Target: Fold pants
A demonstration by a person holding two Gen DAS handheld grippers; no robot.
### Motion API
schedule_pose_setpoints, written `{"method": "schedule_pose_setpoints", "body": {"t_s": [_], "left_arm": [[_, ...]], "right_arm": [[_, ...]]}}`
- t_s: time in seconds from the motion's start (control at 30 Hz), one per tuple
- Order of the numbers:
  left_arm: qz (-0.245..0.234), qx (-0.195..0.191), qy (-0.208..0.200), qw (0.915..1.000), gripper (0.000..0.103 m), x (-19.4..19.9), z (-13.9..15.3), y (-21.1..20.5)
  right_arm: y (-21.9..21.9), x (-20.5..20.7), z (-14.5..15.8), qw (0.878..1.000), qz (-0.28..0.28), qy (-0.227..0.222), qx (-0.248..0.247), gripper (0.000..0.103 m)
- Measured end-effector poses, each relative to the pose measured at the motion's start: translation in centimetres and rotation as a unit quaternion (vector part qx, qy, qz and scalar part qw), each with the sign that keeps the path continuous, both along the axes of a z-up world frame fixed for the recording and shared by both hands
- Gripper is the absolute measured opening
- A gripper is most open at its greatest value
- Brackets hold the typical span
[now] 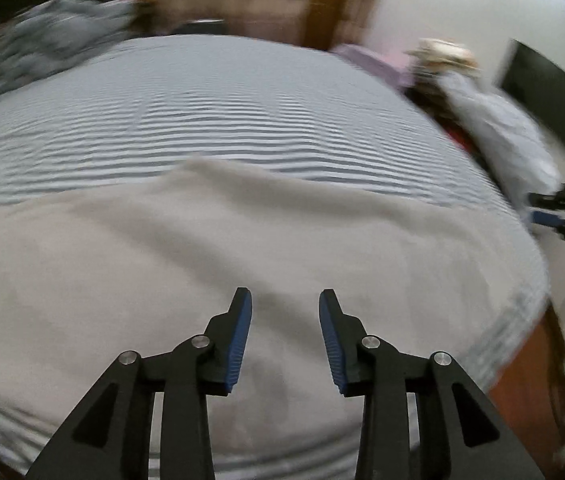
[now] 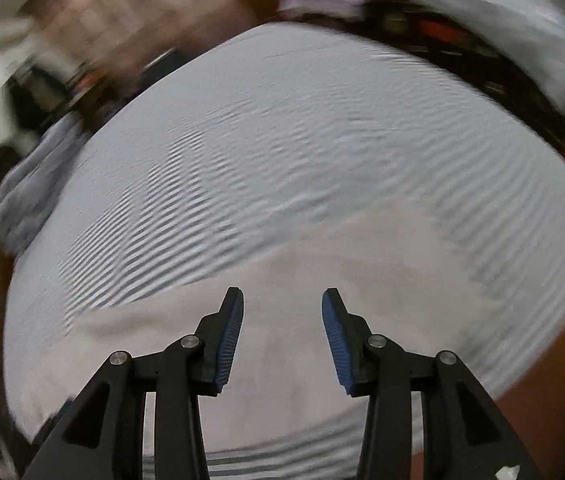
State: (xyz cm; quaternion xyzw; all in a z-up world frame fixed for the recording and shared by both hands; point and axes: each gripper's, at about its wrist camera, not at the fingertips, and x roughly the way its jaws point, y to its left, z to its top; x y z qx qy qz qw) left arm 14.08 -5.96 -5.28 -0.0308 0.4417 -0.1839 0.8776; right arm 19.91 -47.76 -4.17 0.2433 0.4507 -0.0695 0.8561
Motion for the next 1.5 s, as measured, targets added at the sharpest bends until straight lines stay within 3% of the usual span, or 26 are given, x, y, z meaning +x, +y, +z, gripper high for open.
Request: {"method": "schedule_pose_setpoints", "body": {"t_s": [0.07,0.23,0.37,0.47,0.67,0.8,1.03,1.1,1.27,1.3,1.37,1.5], "left_arm": [[0.047,0.022,0.007,0.9986,0.036,1.2,-0.7,1.5],[0.125,0.036,0.02,0.9914,0.037,3.5,-1.8,4.4],[0.135,0.041,0.042,0.989,0.039,4.1,-3.6,4.8],[0.128,0.05,0.025,0.9902,0.039,3.3,-4.1,4.8],[0.12,0.056,0.006,0.9912,0.043,2.5,-5.3,5.2],[0.123,0.045,0.008,0.9913,0.043,2.6,-5.3,5.7],[0.125,0.036,-0.001,0.9916,0.044,2.7,-5.2,5.4],[0.124,0.039,-0.004,0.9915,0.045,2.7,-5.3,5.3],[0.12,0.045,-0.006,0.9918,0.047,2.3,-5.2,4.9],[0.12,0.044,-0.006,0.9919,0.047,2.3,-5.2,5.0],[0.12,0.036,-0.005,0.9921,0.047,2.2,-5.0,5.1],[0.132,0.005,-0.004,0.9912,0.047,2.0,-4.6,5.8]], "right_arm": [[3.5,3.0,-0.1,0.998,0.057,-0.002,0.024,0.039],[15.3,11.7,-0.9,0.972,0.225,0.022,0.062,0.039],[23.0,17.6,-3.2,0.94,0.32,0.069,0.094,0.039],[26.9,21.2,-5.3,0.924,0.353,0.101,0.104,0.039],[31.2,24.3,-9.2,0.901,0.391,0.149,0.113,0.039],[32.3,24.2,-11.1,0.885,0.417,0.173,0.116,0.039],[32.8,20.3,-12.1,0.834,0.507,0.199,0.086,0.039],[32.8,20.4,-12.0,0.835,0.511,0.183,0.091,0.041],[33.2,23.2,-12.6,0.845,0.473,0.157,0.192,0.042],[33.3,23.5,-12.5,0.848,0.464,0.148,0.212,0.027],[33.3,23.5,-11.3,0.855,0.455,0.116,0.221,0.014],[33.4,22.1,-8.4,0.866,0.461,0.068,0.18,0.011]]}}
